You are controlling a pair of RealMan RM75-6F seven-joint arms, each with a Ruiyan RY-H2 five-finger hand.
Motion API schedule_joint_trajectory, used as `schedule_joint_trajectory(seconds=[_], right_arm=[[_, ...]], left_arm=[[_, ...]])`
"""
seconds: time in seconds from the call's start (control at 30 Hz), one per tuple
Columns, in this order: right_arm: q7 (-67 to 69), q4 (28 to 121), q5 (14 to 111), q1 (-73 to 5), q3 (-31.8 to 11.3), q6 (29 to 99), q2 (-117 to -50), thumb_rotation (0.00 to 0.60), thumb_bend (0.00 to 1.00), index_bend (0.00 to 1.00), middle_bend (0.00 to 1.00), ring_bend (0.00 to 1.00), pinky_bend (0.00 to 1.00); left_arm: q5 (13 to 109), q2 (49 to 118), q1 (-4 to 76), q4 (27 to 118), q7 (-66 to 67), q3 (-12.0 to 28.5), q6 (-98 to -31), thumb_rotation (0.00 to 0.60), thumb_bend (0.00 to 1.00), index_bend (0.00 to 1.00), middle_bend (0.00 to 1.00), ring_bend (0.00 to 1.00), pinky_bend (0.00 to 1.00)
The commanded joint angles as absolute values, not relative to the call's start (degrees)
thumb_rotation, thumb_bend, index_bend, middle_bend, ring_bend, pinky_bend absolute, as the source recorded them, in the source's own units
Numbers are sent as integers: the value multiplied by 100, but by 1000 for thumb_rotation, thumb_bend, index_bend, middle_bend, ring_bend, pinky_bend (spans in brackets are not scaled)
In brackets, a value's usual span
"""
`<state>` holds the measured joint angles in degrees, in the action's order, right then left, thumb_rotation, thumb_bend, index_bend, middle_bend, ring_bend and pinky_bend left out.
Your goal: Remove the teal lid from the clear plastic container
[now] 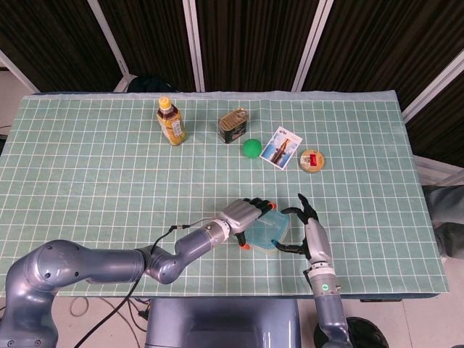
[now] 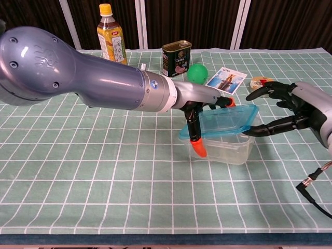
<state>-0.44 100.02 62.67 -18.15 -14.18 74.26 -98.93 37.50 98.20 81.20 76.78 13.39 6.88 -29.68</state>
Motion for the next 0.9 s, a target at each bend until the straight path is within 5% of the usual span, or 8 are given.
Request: schedule_joint_trajectory(seconds=[0.03, 0.3, 0.6, 0.9], right_arm=[[-44, 10003, 6271, -1817, -1418, 7419, -9896, 600, 172, 362, 24, 0, 0], [-67, 10012, 6223, -1815, -1424, 7393, -9915, 600, 194, 383, 31, 0, 0], [-58, 9993, 6206, -1816, -1460, 7386, -9934, 600, 482, 476, 45, 0, 0], [-62, 9975, 6155, -1819, -1507, 7371, -9923, 600, 591, 556, 51, 0, 0]], left_arm=[[3783, 9789, 8110, 7706, 1301, 706, -2938, 600, 0, 0, 0, 0, 64], [3859, 9739, 8097, 7721, 1265, 666, -2925, 600, 0, 0, 0, 0, 0], [3859, 9708, 8094, 7753, 1239, 650, -2971, 600, 0, 0, 0, 0, 0], [3911, 9627, 8064, 7874, 1182, 679, -3014, 600, 0, 0, 0, 0, 0]])
